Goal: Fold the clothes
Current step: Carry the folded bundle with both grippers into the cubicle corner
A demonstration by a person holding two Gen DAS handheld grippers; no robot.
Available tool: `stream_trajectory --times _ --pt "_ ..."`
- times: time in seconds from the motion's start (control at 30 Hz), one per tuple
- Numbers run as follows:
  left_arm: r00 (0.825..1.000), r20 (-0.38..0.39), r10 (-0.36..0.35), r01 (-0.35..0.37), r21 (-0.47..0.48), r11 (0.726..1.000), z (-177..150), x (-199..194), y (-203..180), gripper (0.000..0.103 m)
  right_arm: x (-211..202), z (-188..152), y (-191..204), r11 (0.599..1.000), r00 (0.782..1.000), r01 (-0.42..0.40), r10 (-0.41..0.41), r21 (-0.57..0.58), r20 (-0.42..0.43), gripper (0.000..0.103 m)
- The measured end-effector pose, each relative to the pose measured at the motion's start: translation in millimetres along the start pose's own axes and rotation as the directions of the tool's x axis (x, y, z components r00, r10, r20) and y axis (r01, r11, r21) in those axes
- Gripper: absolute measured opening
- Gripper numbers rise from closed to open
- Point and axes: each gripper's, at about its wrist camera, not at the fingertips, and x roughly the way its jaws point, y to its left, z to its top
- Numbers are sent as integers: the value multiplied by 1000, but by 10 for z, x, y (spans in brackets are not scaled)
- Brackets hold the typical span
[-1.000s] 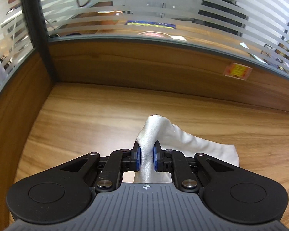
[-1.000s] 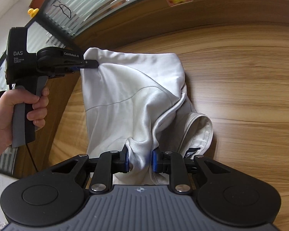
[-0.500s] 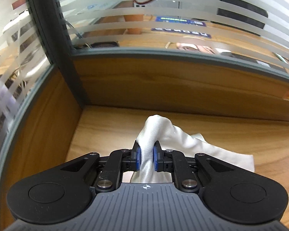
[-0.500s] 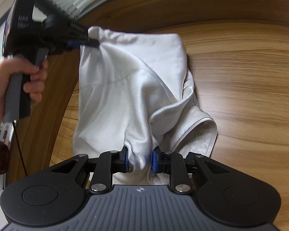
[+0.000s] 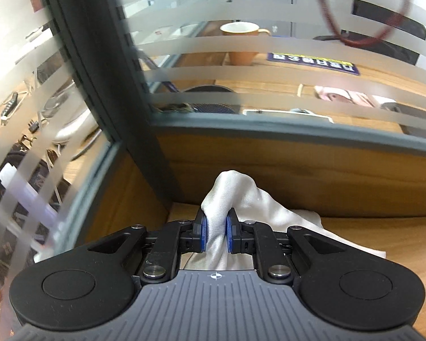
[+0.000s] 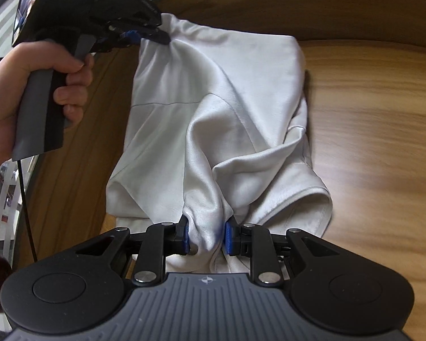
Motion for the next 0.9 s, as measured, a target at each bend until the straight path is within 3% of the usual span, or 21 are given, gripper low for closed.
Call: stream_trajectory --times 0.33,0.53,0.9 --pt "998 -67 1 -3 -28 1000 130 308 163 17 178 4 -20 999 1000 -17 16 -48 -10 26" --pt "997 -81 11 -14 -31 999 81 409 181 23 166 -2 -60 997 1000 -21 20 -68 -12 30" --pt "994 -101 30 -33 -36 999 7 202 133 55 -123 -103 -60 995 999 27 -23 -95 40 53"
